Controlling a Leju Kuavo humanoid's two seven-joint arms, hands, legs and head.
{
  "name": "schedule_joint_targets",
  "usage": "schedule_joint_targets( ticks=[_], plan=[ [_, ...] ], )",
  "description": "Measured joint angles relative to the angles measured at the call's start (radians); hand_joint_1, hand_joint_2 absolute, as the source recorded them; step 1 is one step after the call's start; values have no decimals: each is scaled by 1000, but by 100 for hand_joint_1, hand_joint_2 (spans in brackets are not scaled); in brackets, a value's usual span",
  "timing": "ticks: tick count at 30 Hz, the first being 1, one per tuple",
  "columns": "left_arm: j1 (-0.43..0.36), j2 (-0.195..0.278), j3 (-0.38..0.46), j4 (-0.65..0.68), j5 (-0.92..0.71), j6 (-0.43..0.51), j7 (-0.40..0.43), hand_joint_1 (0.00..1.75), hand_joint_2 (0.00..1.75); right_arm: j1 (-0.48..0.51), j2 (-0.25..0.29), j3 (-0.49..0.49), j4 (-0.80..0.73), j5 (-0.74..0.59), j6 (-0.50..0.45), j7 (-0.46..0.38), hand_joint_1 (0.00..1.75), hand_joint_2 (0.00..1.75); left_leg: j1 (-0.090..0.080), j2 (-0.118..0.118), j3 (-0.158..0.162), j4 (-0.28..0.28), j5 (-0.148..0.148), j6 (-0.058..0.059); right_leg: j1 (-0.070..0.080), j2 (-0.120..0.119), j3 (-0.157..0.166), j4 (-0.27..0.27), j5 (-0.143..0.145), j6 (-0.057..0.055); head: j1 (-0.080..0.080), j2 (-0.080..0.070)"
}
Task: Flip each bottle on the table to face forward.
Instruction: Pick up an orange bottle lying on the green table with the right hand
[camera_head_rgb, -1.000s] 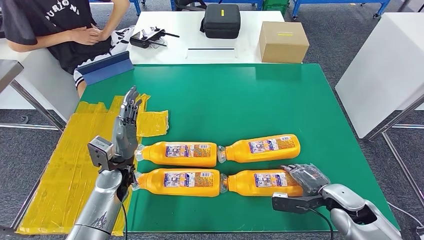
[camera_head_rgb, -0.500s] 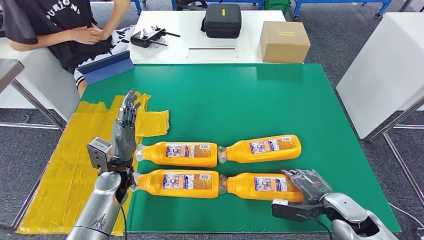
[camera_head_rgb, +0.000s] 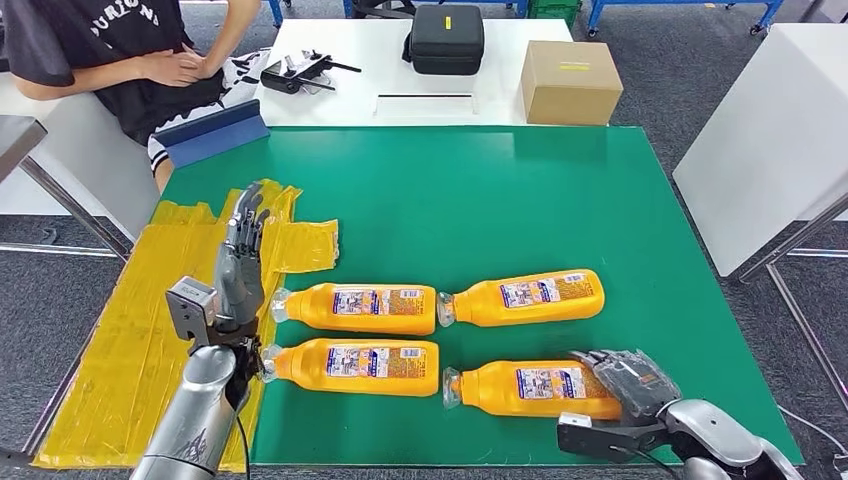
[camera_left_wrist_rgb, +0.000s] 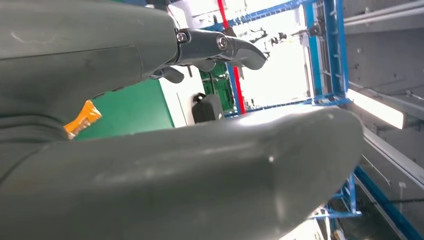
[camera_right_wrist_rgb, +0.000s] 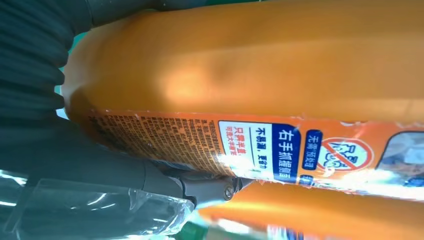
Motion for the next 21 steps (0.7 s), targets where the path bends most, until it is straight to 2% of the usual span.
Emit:
schedule_joint_targets(
  ticks=[3, 7, 12, 16, 21],
  plan=[
    [9, 0, 11, 0, -8, 2, 1, 0, 0, 13, 45, -37, -19, 14, -39, -11, 175, 175, 0, 0, -1, 0, 0, 0, 0, -1, 0, 0, 0, 0, 0, 0],
    [15, 1, 22, 0, -16, 5, 3, 0, 0, 26, 142, -86, -31, 28, -108, -41, 175, 175, 2, 0, -2, 0, 0, 0, 0, -1, -1, 0, 0, 0, 0, 0],
    [21, 1, 26, 0, -26, 7, 7, 0, 0, 25, 249, -141, -41, -40, -166, -94, 175, 175, 3, 0, -3, 0, 0, 0, 1, -1, -2, 0, 0, 0, 0, 0],
    [24, 1, 28, 0, -29, 9, 11, 0, 0, 23, 299, -178, -44, -80, -172, -118, 175, 175, 2, -1, -3, 0, 1, 0, 0, -2, -2, 0, 0, 0, 0, 0],
    [24, 1, 33, 0, -30, 9, 13, 0, 0, 22, 328, -198, -44, -87, -172, -121, 175, 175, 2, -1, -3, 0, 1, 0, 0, -2, -2, 0, 0, 0, 0, 0]
  ],
)
